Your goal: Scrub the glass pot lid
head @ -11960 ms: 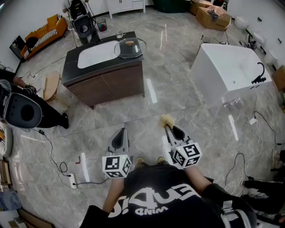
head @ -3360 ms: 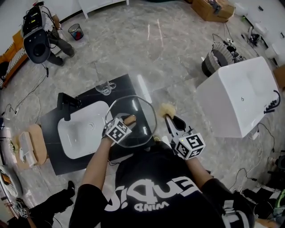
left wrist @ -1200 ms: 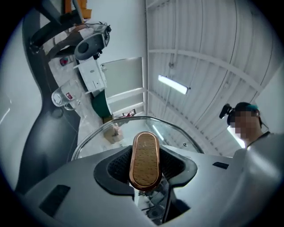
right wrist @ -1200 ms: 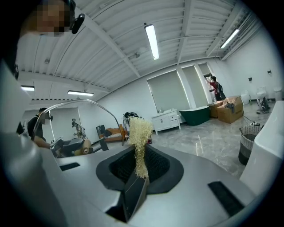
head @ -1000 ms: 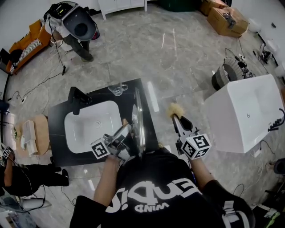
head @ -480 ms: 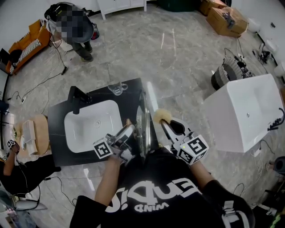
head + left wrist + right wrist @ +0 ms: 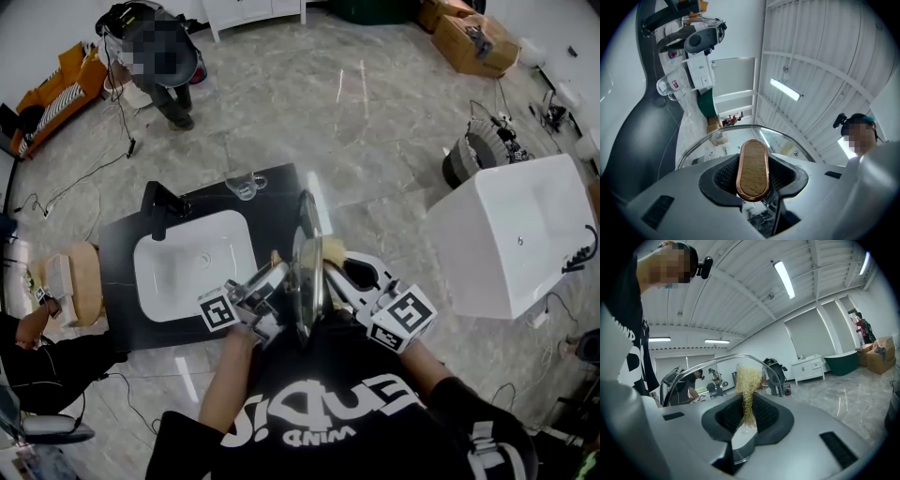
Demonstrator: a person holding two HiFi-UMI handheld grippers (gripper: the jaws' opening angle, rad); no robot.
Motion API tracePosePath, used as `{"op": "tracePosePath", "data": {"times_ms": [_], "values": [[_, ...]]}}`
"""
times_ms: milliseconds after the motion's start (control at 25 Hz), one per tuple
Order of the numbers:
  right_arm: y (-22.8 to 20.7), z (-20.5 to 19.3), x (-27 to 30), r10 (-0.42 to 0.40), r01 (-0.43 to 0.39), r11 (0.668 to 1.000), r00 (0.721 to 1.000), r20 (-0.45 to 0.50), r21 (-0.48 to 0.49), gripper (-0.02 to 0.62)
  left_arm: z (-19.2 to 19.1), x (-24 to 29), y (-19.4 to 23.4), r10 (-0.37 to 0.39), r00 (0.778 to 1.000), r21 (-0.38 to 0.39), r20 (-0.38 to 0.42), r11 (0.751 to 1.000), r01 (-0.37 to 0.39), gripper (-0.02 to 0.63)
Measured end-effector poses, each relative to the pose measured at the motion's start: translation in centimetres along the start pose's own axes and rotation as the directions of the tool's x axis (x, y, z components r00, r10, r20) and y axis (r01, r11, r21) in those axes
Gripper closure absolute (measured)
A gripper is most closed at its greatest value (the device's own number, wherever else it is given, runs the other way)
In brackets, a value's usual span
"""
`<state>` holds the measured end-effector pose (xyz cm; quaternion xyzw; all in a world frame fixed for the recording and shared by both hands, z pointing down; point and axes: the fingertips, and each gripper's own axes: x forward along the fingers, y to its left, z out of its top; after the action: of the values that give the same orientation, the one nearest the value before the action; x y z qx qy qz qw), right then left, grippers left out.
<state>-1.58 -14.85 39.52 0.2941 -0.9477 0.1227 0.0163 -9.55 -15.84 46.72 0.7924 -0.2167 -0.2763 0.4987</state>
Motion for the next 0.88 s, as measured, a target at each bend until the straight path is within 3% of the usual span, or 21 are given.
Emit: {"op": "tracePosePath", "data": {"times_ms": [360, 880], "values": [[-1.4, 0.5, 0.2, -0.024, 0.024, 0.999, 1.000, -0.004, -0.025, 0.549, -0.2, 0.7, -0.6, -0.006, 0.996, 0.075, -0.084, 0.997, 0.012, 0.430], [-4.5, 1.9, 3.8, -0.025, 0.027, 0.996, 0.999, 0.023, -0.083, 0.548, 0.5, 1.7, -2.1, -0.098, 0.990, 0.046, -0.102, 0.994, 0.103, 0.430]]}}
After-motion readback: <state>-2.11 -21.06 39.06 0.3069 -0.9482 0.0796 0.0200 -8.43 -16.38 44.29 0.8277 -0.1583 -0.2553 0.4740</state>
